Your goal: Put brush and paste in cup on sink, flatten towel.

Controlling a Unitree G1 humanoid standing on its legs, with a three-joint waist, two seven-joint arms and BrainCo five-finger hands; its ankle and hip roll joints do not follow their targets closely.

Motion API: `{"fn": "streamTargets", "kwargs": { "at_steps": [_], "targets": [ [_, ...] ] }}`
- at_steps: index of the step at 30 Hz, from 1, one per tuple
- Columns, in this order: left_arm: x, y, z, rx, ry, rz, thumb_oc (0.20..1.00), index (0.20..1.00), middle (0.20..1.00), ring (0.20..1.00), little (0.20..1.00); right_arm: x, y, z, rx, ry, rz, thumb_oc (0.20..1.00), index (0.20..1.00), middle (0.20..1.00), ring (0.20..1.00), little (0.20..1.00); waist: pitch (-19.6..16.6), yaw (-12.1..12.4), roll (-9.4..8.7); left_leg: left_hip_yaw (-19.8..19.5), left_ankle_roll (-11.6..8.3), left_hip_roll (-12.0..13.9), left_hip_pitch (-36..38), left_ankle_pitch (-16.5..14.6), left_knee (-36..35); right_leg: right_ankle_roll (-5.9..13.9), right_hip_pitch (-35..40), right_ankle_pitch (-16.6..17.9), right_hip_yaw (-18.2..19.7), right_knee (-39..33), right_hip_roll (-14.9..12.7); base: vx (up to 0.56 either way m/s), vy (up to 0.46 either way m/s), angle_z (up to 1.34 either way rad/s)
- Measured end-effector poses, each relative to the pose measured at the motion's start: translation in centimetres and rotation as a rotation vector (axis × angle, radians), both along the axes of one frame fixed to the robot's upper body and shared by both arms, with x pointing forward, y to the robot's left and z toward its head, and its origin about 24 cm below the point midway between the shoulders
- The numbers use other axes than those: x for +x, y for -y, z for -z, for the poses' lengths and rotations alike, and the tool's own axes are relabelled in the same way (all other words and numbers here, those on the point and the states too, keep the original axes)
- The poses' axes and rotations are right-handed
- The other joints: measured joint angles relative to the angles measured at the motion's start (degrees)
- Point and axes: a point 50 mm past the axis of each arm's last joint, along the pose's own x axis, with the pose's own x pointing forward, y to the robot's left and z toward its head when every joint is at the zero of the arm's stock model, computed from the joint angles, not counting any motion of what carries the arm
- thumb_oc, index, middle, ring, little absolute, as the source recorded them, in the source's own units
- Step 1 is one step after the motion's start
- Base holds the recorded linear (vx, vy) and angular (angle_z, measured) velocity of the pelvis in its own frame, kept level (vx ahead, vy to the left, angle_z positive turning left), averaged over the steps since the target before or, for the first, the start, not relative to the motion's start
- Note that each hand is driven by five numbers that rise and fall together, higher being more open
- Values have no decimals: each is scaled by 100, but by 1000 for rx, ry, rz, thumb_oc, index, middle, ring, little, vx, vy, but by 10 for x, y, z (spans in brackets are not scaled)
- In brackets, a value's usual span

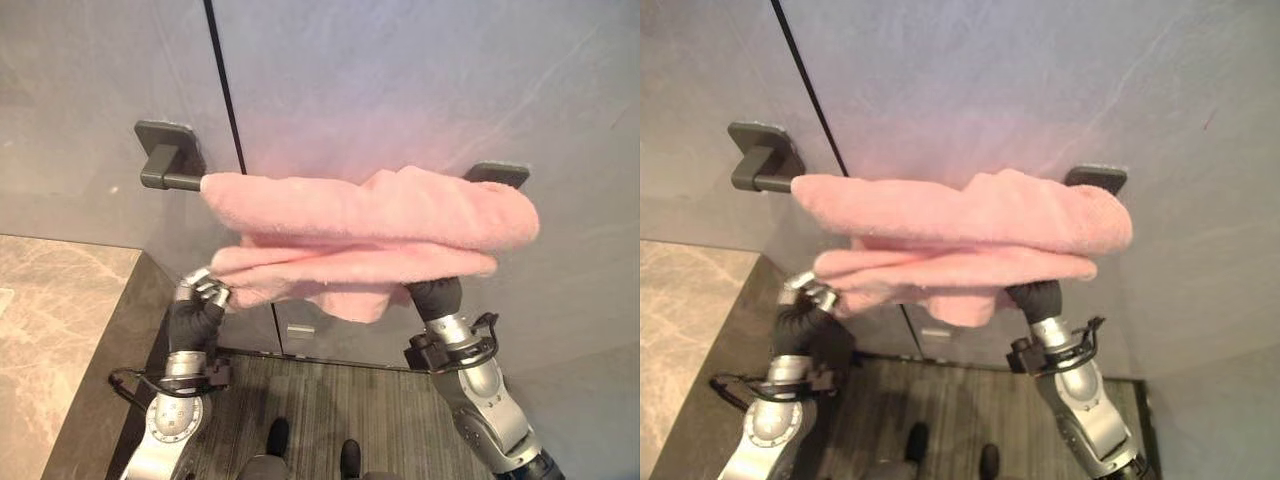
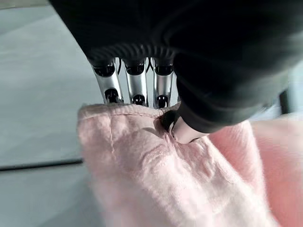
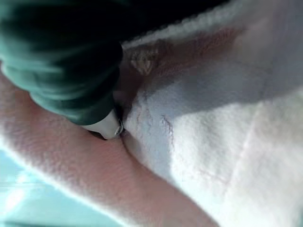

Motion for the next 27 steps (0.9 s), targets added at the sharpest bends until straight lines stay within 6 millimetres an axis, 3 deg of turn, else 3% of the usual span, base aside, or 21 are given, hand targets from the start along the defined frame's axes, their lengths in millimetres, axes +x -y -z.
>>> {"fn": "streamTargets", "kwargs": {
  "at_steps": [3,8,10,11,12,13,15,17,19,22,23,24,27],
  "targets": [
    [-3,-5,-10,-25,62,-48,200,200,200,200,200,-1,-5,-2,-32,16,-30,200,200,200,200,200,-5,77,-15,-3,23,-17,11,18,1,4,16,-2,-4,1,7,0,0,0],
    [-6,-12,-4,-51,50,-126,200,200,200,200,200,2,-18,9,-68,-12,-89,200,200,200,200,200,-4,168,-56,-33,24,-30,6,19,2,13,37,-9,-55,1,6,5,-9,5],
    [-2,-15,9,-42,-4,-146,200,200,200,200,200,9,-16,27,-96,-89,-74,200,200,200,200,200,-20,244,-82,-53,22,-37,7,20,2,20,46,-18,-76,1,9,13,-13,7],
    [1,-19,35,-32,-118,-174,200,200,200,200,200,15,-13,47,-107,-180,-50,200,200,200,200,200,-32,267,-101,-74,20,-39,13,21,2,22,60,-26,-91,0,8,14,-13,10],
    [5,-20,52,-18,-202,-174,200,200,200,200,200,18,-11,56,-139,-223,-37,200,200,200,200,200,-32,276,-101,-108,19,-39,8,21,1,20,69,-38,-105,-1,3,16,1,13],
    [6,-20,82,14,-346,-167,200,200,200,200,200,20,-8,64,-180,-254,-18,200,200,200,200,200,-25,268,-116,-145,17,-42,8,23,1,20,78,-38,-136,-1,-1,8,9,12],
    [3,-13,110,73,-504,-98,200,200,200,200,200,21,-6,73,-196,-285,2,200,200,200,200,200,-31,261,-155,-175,13,-51,10,24,1,16,100,-47,-189,-1,-3,21,25,11],
    [1,-1,114,113,-539,3,200,200,200,200,200,19,3,77,-177,-311,56,200,200,200,200,200,-31,233,-208,-185,10,-51,19,24,0,4,110,-58,-203,-1,-39,28,28,7],
    [1,4,105,207,-510,86,200,200,200,200,200,18,13,82,-134,-341,125,200,200,200,200,200,-28,235,-197,-179,12,-53,32,24,0,5,123,-59,-202,-1,-47,4,18,0],
    [4,3,102,268,-498,114,200,200,200,200,200,18,23,95,-147,-396,180,200,200,200,200,200,-47,7,-151,-111,22,-76,81,21,0,16,123,-45,-97,0,-78,-4,13,-16],
    [4,3,104,267,-505,113,200,200,200,200,200,18,24,99,-153,-412,188,768,768,768,768,768,-43,-26,-144,-60,24,-74,109,20,0,19,128,-39,-53,-1,-78,-8,6,-24],
    [5,3,108,260,-522,109,200,200,200,200,200,18,26,105,-169,-432,200,1000,1000,1000,1000,1000,-59,-79,-124,-30,27,-74,123,17,0,21,131,-37,-22,-1,-83,-2,1,-19],
    [3,0,128,228,-603,68,200,200,200,200,200,19,30,139,-213,-561,256,1000,1000,1000,1000,1000,-97,-150,-72,6,35,-68,138,12,0,21,129,-35,23,-1,-81,-8,-6,-8]
  ]
}}
